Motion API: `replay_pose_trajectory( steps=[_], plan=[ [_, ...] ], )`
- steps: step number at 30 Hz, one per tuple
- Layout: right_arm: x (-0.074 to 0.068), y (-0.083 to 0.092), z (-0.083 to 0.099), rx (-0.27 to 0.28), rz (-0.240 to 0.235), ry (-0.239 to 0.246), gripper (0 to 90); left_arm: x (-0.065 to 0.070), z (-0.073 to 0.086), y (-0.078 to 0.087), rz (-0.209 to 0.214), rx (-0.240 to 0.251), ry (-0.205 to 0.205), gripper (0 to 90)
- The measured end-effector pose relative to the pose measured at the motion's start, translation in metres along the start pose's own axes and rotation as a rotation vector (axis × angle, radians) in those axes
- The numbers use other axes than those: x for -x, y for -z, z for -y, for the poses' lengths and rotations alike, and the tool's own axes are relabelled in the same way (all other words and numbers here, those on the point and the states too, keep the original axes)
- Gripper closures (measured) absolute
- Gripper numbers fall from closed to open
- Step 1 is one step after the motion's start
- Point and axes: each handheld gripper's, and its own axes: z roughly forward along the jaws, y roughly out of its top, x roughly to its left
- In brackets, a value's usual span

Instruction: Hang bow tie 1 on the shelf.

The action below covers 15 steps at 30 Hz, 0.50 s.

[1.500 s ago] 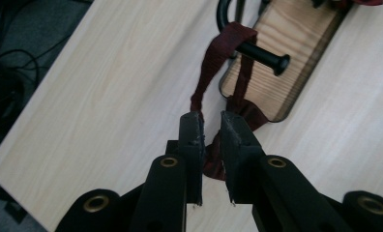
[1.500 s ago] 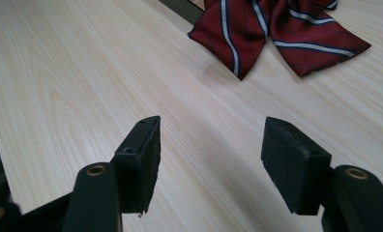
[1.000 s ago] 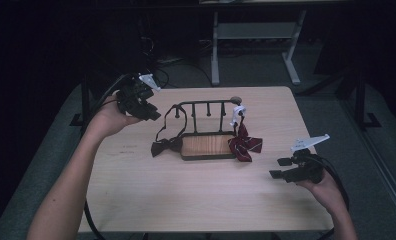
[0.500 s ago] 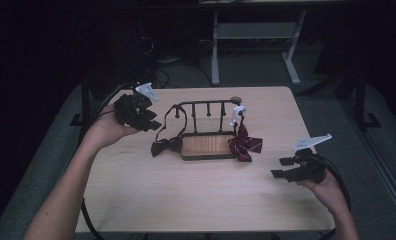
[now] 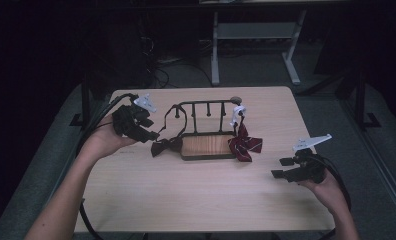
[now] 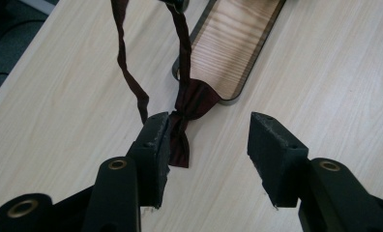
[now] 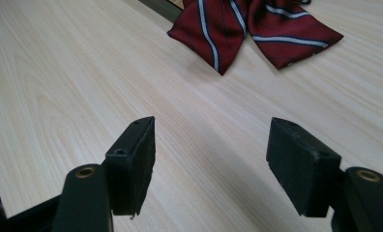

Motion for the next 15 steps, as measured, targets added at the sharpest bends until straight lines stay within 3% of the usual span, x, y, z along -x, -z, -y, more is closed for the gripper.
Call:
replay_pose_trajectory(
  steps=[15],
  plan=[
    [0.000,-0.001,0.000,-0.008,0.001,-0.004,34.3,0.010,0.025,-0.011,0.011,0.026,0.021,42.2]
  ],
)
